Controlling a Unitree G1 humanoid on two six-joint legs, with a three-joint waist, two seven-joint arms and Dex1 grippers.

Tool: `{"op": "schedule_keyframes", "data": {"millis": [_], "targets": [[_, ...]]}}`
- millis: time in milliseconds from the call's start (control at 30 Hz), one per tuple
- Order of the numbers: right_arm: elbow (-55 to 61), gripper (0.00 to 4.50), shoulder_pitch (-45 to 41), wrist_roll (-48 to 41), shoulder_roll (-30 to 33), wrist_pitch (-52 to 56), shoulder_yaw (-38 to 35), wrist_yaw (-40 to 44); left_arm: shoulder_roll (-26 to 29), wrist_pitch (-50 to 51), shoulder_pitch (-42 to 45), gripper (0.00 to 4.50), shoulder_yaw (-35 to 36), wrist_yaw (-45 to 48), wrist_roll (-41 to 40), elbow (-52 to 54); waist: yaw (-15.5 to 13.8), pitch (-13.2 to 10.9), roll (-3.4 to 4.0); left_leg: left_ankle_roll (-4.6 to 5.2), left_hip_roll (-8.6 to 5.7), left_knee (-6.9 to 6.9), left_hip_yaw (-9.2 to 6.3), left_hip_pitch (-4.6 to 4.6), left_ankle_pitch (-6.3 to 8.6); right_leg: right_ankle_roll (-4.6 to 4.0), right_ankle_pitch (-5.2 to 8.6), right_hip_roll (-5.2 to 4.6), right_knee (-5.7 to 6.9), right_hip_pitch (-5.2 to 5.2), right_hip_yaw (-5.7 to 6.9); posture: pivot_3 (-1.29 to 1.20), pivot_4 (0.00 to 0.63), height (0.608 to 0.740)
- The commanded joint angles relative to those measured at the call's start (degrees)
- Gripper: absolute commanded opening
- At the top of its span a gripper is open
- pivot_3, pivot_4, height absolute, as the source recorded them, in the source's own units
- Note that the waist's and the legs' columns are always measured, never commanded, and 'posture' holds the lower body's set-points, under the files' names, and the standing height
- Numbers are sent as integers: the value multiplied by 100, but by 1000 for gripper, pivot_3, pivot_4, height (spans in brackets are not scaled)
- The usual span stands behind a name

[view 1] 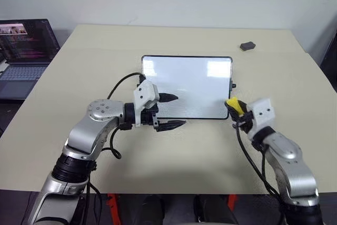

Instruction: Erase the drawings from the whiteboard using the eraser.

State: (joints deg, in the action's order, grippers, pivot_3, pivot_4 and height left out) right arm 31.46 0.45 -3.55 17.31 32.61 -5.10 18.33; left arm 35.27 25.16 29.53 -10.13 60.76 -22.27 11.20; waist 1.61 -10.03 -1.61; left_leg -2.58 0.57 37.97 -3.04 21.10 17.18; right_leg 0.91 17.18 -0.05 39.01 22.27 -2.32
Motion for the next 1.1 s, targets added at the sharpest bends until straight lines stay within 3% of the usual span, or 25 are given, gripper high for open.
{"op": "schedule_keyframes", "data": {"millis": [33, 333, 1100], "targets": [[456, 1084, 199, 172, -23, 538, -241, -438, -132, -396, 271, 4500, -287, 339, 151, -140, 14, 0, 1, 0, -2, 0, 2, -1, 0, 0, 0, 0, 0, 0, -1, 0, 150, 740], [732, 1084, -5, -62, -833, 2055, -764, -1208, -743, -1240, 643, 4500, -1183, 857, 764, -604, 21, 1, 5, 1, 0, -1, 8, -1, 0, 0, 1, 6, -1, 1, -9, 0, 150, 740], [-114, 1084, -483, -476, -451, 2138, -1016, -1058, -642, -801, 363, 4500, -1013, 698, 690, -160, 19, 0, 6, 2, -1, 0, 5, 0, 1, 2, 2, 7, 0, 0, -8, 0, 150, 740]]}}
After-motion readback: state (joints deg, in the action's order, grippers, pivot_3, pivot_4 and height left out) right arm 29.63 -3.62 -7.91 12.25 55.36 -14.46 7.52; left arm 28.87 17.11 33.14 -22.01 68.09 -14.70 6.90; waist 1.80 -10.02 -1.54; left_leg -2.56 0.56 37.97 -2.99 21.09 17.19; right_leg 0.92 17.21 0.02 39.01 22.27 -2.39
